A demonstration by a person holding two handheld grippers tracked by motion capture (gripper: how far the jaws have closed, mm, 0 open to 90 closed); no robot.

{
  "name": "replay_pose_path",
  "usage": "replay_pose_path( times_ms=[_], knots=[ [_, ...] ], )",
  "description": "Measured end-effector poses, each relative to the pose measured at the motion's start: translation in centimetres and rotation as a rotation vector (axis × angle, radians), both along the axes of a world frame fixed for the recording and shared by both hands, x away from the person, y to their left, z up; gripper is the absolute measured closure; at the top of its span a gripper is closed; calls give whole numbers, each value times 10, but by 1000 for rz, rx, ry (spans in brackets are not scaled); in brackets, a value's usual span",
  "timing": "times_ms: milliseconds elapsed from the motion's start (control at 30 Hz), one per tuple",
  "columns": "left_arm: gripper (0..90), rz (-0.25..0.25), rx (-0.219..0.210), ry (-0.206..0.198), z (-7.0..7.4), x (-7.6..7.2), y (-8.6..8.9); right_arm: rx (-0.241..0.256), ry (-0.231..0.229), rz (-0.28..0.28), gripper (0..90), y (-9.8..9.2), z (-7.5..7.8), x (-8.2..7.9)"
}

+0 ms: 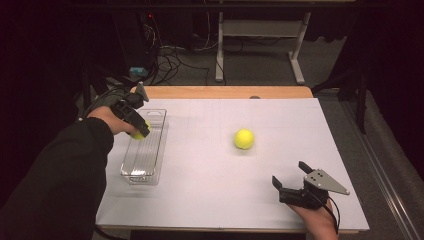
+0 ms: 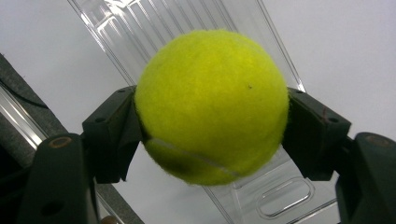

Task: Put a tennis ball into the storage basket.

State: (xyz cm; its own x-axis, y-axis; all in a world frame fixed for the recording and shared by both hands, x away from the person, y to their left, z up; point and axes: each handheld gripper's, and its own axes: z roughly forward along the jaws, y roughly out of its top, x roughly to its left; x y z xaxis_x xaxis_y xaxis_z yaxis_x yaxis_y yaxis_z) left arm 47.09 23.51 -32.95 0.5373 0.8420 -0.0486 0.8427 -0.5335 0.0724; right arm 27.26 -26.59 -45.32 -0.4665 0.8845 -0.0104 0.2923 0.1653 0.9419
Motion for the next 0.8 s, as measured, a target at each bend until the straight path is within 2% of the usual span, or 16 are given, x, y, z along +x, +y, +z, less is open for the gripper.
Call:
replay_pose_path(
  times_ms=[100, 800],
  knots=[
    [273, 8, -7, -7, -1, 2, 1, -1, 1, -1, 0, 0, 0, 0],
    [271, 5, 21, -5, -14, 9, -12, -3, 1, 0, 0, 0, 0, 0]
  ],
)
